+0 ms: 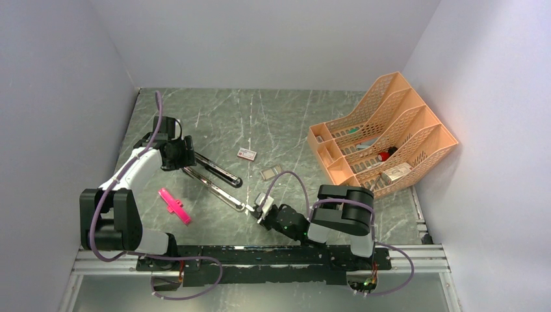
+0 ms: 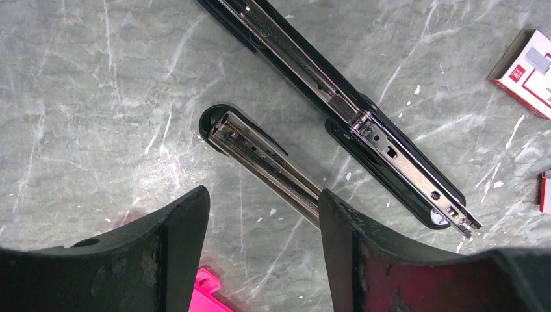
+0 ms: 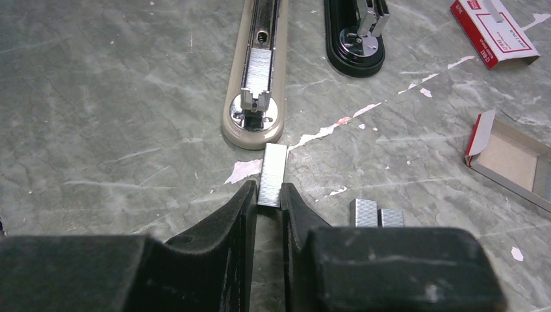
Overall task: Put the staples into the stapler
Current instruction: Pick up the staple from the center of the board.
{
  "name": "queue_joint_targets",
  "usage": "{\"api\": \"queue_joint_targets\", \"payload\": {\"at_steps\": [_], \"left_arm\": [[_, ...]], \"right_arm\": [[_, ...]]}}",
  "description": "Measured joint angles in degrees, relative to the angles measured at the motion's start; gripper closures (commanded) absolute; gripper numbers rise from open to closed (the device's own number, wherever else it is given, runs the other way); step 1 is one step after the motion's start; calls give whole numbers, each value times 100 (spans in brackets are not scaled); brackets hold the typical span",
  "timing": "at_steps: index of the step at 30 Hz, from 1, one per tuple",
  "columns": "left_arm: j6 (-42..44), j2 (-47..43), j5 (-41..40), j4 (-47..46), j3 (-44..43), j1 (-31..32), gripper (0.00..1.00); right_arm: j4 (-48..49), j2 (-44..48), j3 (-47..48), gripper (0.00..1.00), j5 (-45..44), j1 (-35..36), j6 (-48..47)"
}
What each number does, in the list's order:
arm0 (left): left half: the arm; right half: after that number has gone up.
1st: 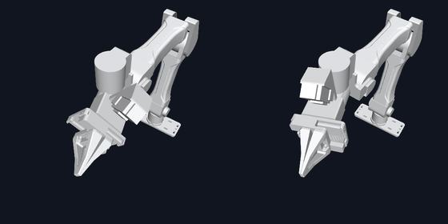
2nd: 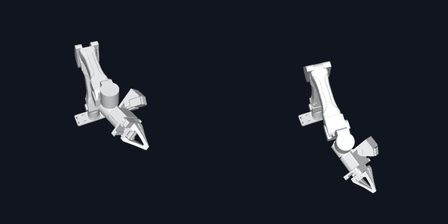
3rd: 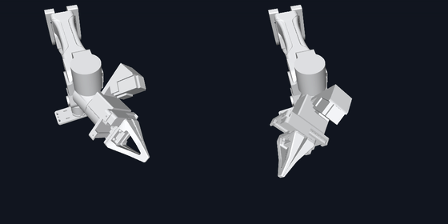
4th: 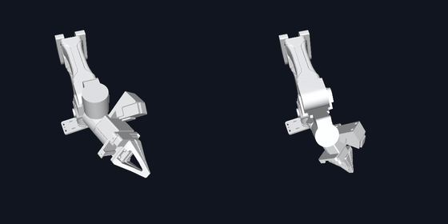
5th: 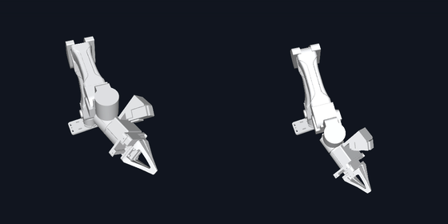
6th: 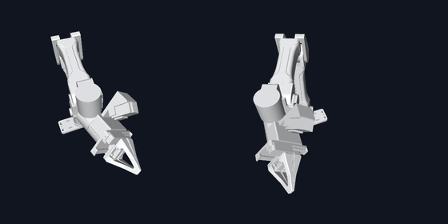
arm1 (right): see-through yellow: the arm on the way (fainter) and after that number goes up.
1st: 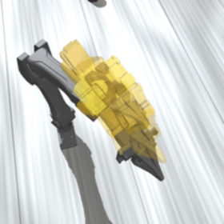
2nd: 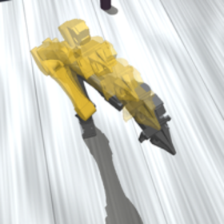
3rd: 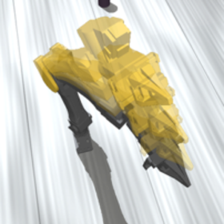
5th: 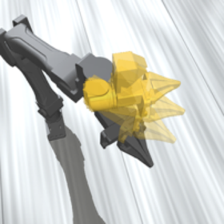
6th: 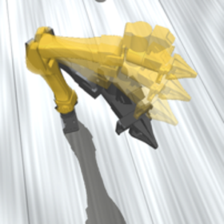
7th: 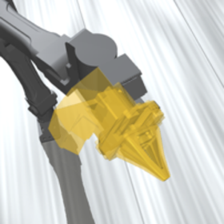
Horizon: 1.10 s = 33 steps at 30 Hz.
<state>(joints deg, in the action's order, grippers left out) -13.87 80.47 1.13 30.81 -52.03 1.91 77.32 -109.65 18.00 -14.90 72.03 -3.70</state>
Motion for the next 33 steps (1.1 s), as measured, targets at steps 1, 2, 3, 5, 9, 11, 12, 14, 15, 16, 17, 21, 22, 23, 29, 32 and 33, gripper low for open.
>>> {"api": "queue_joint_targets", "payload": {"at_steps": [1,2,3,5,9,11,12,14,15,16,17,21,22,23,29,32,33], "left_arm": [[0,0,0,0,0,0,33],[0,0,0,0,0,0,33],[2,0,0,0,0,0,33],[2,0,0,-2,0,0,33],[2,0,0,0,0,0,33],[0,0,0,0,0,0,33],[2,0,0,0,0,0,33],[0,0,0,0,0,0,33],[0,0,0,0,0,0,33],[0,0,-2,0,0,0,32],[0,0,-4,0,0,0,32],[-2,0,-33,0,0,-9,32],[-2,0,-48,0,0,-13,31],[-4,0,-50,0,0,-20,31],[-7,0,-94,-7,2,-22,30],[-31,2,-136,-9,4,-22,30],[-42,9,-157,-9,4,-22,30]], "right_arm": [[0,0,0,88,-2,0,-2],[0,0,0,89,-7,0,0],[0,2,-2,91,-11,0,-2],[-9,26,-13,93,-17,0,-2],[-199,260,-140,96,-160,0,-20],[-348,439,-190,98,-256,0,-46],[-466,573,-195,98,-295,0,-68],[-625,868,-190,99,-365,0,-138],[-686,988,-175,100,-385,0,-166],[-807,1132,-127,100,-404,0,-203],[-922,1259,-57,100,-413,0,-243],[-1502,1644,389,100,-420,0,-328],[-1679,1716,527,100,-411,0,-332],[-1856,1779,662,100,-396,0,-332],[-2675,1880,1276,100,-330,0,-317],[-2931,1878,1394,100,-295,0,-317],[-2970,1880,1394,100,-286,0,-315]]}}
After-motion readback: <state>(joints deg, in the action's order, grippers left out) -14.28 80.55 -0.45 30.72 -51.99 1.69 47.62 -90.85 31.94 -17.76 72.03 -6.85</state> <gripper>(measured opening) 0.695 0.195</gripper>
